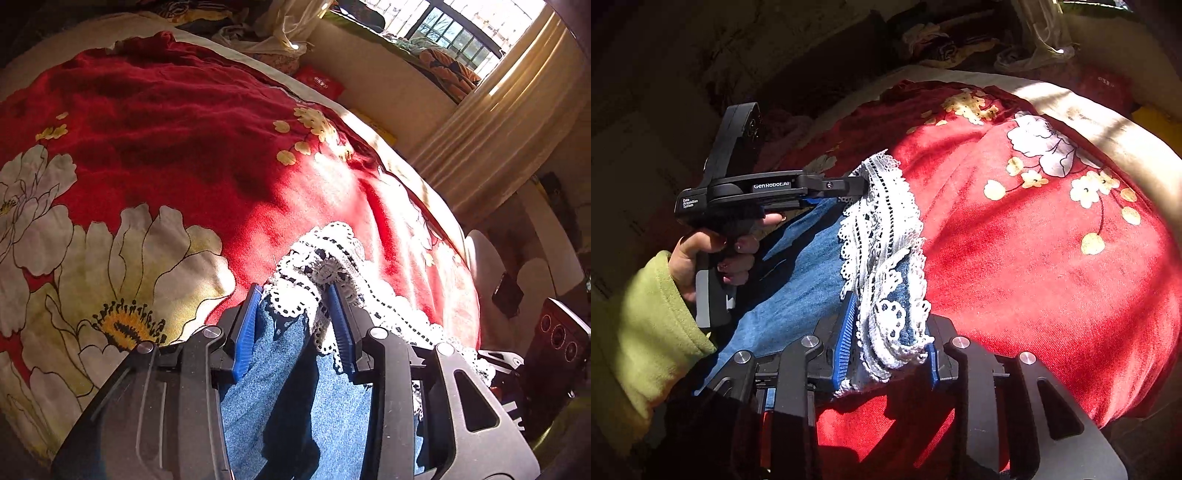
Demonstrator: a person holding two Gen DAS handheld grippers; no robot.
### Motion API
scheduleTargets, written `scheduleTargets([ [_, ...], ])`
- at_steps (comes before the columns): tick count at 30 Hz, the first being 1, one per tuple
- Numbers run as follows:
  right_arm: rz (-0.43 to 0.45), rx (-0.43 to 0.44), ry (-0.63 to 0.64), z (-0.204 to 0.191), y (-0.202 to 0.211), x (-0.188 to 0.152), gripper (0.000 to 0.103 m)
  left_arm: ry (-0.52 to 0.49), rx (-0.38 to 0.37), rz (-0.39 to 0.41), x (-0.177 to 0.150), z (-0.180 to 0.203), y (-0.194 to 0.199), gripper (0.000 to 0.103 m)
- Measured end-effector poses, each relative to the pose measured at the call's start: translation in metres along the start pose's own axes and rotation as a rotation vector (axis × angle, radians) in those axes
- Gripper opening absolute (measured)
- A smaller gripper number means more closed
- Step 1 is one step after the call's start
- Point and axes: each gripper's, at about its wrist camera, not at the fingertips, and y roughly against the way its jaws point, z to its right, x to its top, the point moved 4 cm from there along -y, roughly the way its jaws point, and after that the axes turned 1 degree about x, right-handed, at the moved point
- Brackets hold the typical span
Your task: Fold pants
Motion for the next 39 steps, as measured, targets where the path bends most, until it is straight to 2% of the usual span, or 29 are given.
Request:
scheduleTargets([
  [2, 0.0, 0.015, 0.018, -0.005, 0.001, 0.001, 0.019, -0.009, 0.018, 0.0, -0.002, 0.002, 0.001, 0.023],
  [4, 0.005, 0.022, 0.031, -0.012, 0.003, 0.003, 0.017, -0.005, 0.035, 0.004, -0.001, 0.001, 0.001, 0.017],
  [6, 0.007, 0.029, 0.052, -0.022, 0.005, 0.004, 0.017, 0.014, 0.02, 0.024, -0.001, 0.0, 0.006, 0.012],
  [13, 0.028, 0.072, 0.127, -0.062, 0.017, 0.009, 0.017, 0.056, -0.063, 0.152, -0.013, -0.003, 0.06, 0.009],
  [21, 0.039, 0.147, 0.277, -0.137, 0.02, 0.009, 0.017, 0.116, -0.068, 0.297, -0.04, -0.029, 0.138, 0.009],
  [27, -0.031, 0.198, 0.396, -0.196, -0.007, -0.013, 0.017, 0.181, -0.028, 0.341, -0.076, -0.063, 0.172, 0.009],
  [29, -0.065, 0.198, 0.444, -0.213, -0.022, -0.026, 0.017, 0.198, 0.018, 0.36, -0.09, -0.074, 0.18, 0.009],
  [33, -0.152, 0.174, 0.548, -0.239, -0.052, -0.059, 0.017, 0.327, 0.051, 0.381, -0.12, -0.105, 0.193, 0.009],
  [35, -0.191, 0.158, 0.599, -0.249, -0.065, -0.076, 0.017, 0.402, 0.049, 0.41, -0.136, -0.121, 0.206, 0.012],
  [37, -0.212, 0.144, 0.645, -0.258, -0.074, -0.09, 0.017, 0.478, 0.036, 0.443, -0.151, -0.133, 0.219, 0.021],
  [39, -0.231, 0.124, 0.68, -0.263, -0.08, -0.101, 0.017, 0.535, -0.014, 0.474, -0.165, -0.14, 0.23, 0.033],
])
